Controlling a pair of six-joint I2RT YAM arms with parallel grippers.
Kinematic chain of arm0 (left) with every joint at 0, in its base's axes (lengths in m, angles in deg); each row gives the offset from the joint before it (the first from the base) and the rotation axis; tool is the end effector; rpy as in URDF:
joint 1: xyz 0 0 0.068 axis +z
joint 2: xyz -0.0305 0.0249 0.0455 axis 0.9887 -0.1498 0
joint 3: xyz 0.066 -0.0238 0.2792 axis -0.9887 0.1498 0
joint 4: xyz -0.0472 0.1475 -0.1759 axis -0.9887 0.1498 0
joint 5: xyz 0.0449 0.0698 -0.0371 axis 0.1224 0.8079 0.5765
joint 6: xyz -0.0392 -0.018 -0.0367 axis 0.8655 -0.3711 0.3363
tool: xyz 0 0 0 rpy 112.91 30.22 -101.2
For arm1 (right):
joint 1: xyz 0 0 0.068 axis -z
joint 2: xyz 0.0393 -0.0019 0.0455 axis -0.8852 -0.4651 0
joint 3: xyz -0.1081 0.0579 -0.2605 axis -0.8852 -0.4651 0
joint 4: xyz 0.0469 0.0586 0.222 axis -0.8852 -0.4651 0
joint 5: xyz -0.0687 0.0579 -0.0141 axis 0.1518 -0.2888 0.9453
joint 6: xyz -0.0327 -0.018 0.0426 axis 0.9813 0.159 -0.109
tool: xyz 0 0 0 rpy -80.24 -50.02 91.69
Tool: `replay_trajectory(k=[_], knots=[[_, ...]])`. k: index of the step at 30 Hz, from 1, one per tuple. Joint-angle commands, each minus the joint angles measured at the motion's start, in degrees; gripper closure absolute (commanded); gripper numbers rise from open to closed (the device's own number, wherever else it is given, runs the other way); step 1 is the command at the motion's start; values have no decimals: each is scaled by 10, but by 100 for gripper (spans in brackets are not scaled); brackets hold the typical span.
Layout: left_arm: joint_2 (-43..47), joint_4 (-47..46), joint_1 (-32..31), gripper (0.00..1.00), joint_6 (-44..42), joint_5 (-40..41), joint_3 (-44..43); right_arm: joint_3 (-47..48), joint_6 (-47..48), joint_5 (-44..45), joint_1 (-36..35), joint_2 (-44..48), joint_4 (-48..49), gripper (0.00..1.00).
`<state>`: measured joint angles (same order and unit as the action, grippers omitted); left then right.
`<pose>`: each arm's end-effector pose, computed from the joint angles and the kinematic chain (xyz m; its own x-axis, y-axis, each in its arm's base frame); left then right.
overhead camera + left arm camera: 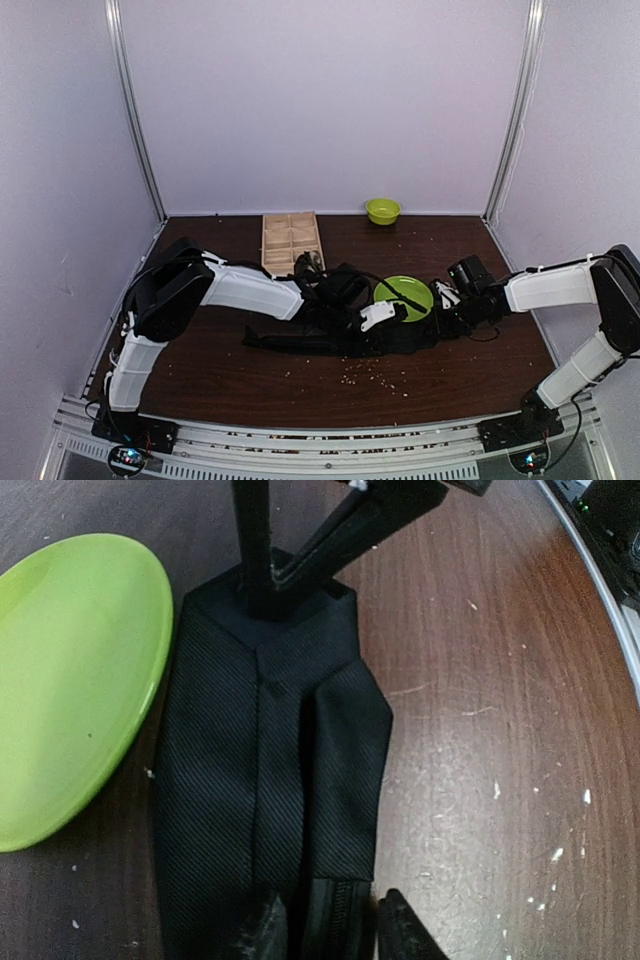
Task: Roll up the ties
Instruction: Adjust the tie at the center of the board.
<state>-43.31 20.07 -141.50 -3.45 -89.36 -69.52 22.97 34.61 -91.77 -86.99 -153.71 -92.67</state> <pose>0.2236 -0.4213 0.1467 -0.2265 0.6781 -0.6992 0.9729 0.1231 -0.1957 0.2072 0.1112 0.1715 -0.9531 -0.0381 -0.3002 -0.1845 0.8594 0.4769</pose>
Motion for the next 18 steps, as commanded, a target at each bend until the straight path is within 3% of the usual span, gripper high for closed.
replay_trajectory(k=[1, 11, 18], knots=[[-7, -3, -4, 70, -2, 19, -16, -20, -7, -1, 3, 2, -31, 93], [2, -24, -2, 97, 13, 49, -15, -25, -4, 2, 3, 7, -39, 93], [-16, -19, -2, 98, 32, 63, -45, -33, -5, 2, 4, 11, -38, 93]])
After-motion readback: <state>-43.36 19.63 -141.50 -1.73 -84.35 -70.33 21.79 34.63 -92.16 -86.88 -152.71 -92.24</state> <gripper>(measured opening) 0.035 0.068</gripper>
